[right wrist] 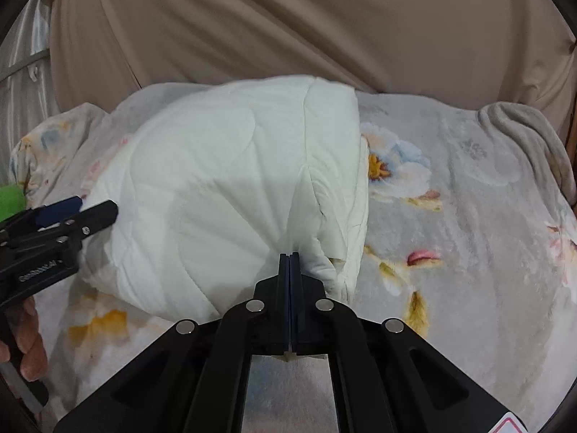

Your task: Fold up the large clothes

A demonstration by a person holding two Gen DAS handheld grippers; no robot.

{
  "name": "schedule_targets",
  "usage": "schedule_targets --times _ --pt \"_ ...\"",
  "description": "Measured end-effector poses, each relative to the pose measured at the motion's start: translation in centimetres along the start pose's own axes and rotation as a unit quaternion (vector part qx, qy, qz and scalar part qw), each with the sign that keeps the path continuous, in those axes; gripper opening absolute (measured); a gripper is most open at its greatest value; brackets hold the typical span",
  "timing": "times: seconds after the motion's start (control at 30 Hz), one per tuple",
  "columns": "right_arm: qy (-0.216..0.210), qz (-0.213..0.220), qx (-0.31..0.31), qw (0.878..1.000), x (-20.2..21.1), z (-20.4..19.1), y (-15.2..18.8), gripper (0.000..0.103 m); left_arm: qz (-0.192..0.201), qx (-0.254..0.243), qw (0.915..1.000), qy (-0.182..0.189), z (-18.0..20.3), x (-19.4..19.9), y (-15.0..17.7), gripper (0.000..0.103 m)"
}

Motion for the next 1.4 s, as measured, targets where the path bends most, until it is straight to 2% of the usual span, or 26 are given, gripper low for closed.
schedule_targets --times 0.07,0.17,0.33,0.43,0.53,0.57,0.6,0.73,0.87,1.03,1.4 --pt "0.007 0.002 0.006 1.0 -1.1 0.2 0.6 0.0 0.0 -0.001 1.0 0.001 0.4 -0.1 0.1 0.072" --pt "0.017 0.012 0.016 1.0 -1.0 -0.1 0.7 0.0 0.007 -0.008 0.9998 -0.02 0.6 0.0 0.3 0.072" --pt "-0.033 0.024 -0.043 0.998 3.0 0.1 0.4 0.0 0.014 -0.011 0.9991 -0.04 0.7 1.4 0.5 0.072" --pt "-0.038 0.036 -0.061 0.997 5.7 0.5 1.2 0.005 0.016 -0.005 0.9989 -0.044 0.9 2.4 1.4 0.074" --pt "-0.022 0.043 -0.063 0.997 7.0 1.0 3.1 0.023 0.015 -0.006 0.9983 -0.055 1.4 3.1 2.8 0.082" --pt "-0.012 0.046 -0.062 0.997 7.2 1.2 3.8 0.035 0.016 -0.009 0.998 -0.061 1.6 3.3 3.4 0.083" --pt "-0.005 0.048 -0.06 0.997 7.3 1.3 4.5 0.04 0.016 -0.012 0.9976 -0.066 1.9 3.5 4.0 0.084" --pt "0.005 0.041 -0.052 0.998 7.0 1.2 6.8 0.042 0.004 -0.021 0.9968 -0.077 3.0 3.6 6.4 0.086" --pt "0.008 0.043 -0.045 0.998 6.7 0.6 8.0 0.048 0.005 -0.019 0.9946 -0.102 3.2 4.1 8.0 0.091" --pt "0.012 0.036 -0.031 0.999 5.7 -0.2 8.8 0.049 0.023 -0.014 0.9931 -0.114 3.0 4.7 8.2 0.095" --pt "0.013 0.025 -0.023 0.999 4.9 -1.2 9.3 0.052 0.016 -0.024 0.9932 -0.113 3.2 4.1 8.3 0.095"
Point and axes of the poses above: each gripper's, at about its wrist camera, not at the fingertips, and x roughly against the way its jaws point, z to its right, y to its underside, the point moved 9 cm from there along -x, roughly the way its jaws point, and after that the axes turned 9 degrees about -x, right-handed, at the moved point
